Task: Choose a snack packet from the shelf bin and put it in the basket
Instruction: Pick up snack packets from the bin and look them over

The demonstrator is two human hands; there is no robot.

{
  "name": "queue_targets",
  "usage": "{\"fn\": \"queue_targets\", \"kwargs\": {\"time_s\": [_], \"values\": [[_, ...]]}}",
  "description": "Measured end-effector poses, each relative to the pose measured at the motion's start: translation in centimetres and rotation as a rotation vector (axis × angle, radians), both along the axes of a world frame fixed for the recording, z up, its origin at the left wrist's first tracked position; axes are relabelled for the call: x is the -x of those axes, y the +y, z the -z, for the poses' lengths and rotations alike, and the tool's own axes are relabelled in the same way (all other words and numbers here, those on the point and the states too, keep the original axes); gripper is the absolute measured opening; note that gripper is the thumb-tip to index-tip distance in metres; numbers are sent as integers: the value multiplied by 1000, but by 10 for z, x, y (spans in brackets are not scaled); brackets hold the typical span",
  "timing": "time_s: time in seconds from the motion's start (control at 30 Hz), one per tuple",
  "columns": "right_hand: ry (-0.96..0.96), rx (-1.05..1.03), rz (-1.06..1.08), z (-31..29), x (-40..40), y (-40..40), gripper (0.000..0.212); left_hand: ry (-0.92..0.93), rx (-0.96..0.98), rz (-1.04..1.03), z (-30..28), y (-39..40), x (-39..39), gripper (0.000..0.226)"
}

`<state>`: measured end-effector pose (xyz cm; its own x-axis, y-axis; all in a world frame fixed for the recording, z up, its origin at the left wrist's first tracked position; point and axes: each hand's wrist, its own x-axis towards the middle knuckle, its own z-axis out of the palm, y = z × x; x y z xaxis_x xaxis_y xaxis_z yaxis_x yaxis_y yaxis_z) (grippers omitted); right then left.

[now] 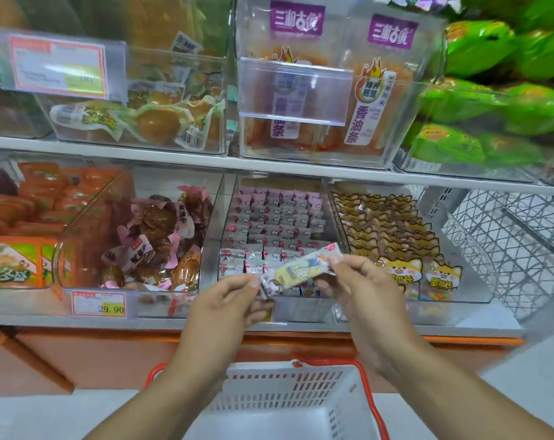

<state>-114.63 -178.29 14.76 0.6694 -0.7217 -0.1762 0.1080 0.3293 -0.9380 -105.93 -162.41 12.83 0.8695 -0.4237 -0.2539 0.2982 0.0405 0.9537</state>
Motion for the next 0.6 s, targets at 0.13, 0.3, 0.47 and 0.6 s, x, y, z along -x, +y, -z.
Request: {"fn": "queue_targets", "kwargs": {"time_s": [0.13,0.3,0.47,0.6], "values": [[19,-72,-78,1,5,-2,14,77,-1,-28,9,5,4,13],[8,-101,-90,2,4,-5,17,119,-6,-6,11,4,7,14],[3,-113,-28,4,0,-11,18,140,20,44,11,0,8,20],[22,-164,-63,7,-2,-16,18,102,14,28,10,-1,6,22]]}}
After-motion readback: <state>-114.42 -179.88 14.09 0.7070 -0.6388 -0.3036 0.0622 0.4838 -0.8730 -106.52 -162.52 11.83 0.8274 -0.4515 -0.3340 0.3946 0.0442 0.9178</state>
